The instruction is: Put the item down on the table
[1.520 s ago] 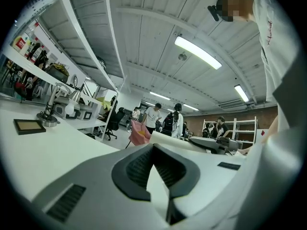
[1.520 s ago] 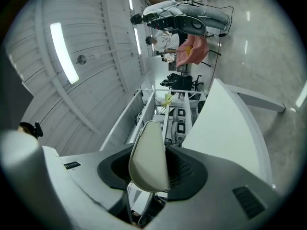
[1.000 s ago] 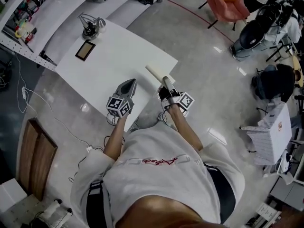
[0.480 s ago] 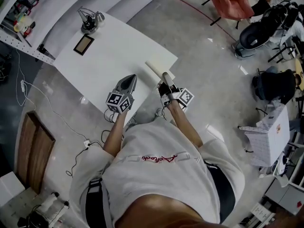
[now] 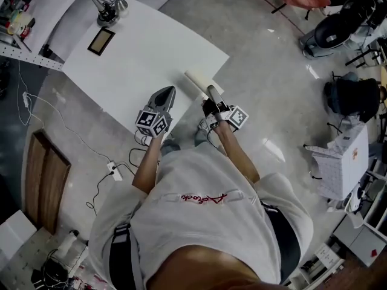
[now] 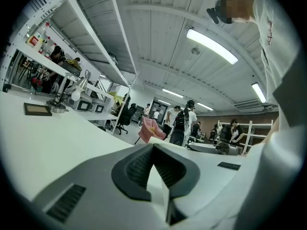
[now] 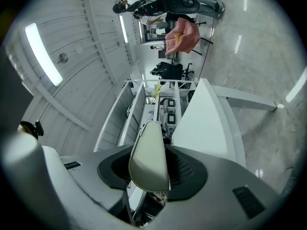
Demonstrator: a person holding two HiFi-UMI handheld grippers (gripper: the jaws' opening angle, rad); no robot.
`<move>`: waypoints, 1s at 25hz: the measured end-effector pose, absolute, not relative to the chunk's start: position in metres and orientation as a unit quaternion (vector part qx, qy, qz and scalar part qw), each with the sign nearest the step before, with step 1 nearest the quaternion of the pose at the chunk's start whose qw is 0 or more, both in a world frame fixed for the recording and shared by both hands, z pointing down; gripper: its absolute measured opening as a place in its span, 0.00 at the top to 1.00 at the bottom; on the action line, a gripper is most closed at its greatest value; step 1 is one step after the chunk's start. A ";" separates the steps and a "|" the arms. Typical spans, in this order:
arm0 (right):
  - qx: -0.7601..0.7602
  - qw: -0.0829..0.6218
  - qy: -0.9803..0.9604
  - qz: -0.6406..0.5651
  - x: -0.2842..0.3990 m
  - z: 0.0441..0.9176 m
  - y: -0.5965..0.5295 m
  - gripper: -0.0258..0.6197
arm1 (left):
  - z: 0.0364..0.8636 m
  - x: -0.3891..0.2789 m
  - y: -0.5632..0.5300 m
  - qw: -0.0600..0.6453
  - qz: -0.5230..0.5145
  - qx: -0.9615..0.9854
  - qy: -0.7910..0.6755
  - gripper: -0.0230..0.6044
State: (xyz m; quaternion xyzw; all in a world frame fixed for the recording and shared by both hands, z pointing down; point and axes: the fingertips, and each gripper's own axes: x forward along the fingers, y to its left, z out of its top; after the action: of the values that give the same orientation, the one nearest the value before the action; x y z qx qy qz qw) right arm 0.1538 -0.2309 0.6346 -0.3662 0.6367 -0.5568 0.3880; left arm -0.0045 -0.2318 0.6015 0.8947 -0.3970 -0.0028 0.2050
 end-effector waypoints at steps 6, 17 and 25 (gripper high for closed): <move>-0.374 0.382 0.619 -0.576 0.155 0.659 -0.211 0.67 | 0.623 -0.004 -0.216 0.232 0.007 0.888 -0.396 0.95; -0.382 0.367 0.591 -0.609 0.143 0.695 -0.193 0.67 | 0.651 -0.004 -0.198 0.265 0.025 0.880 -0.392 0.95; -0.376 0.355 0.597 -0.614 0.128 0.704 -0.214 0.67 | 0.654 -0.011 -0.197 0.273 0.024 0.874 -0.402 0.95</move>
State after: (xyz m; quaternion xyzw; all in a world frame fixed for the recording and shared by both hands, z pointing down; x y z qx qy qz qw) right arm 0.1277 -0.2136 0.7042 -0.3759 0.5969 -0.6136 0.3548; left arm -0.0107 -0.1975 0.6535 0.8738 -0.4018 0.0241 0.2728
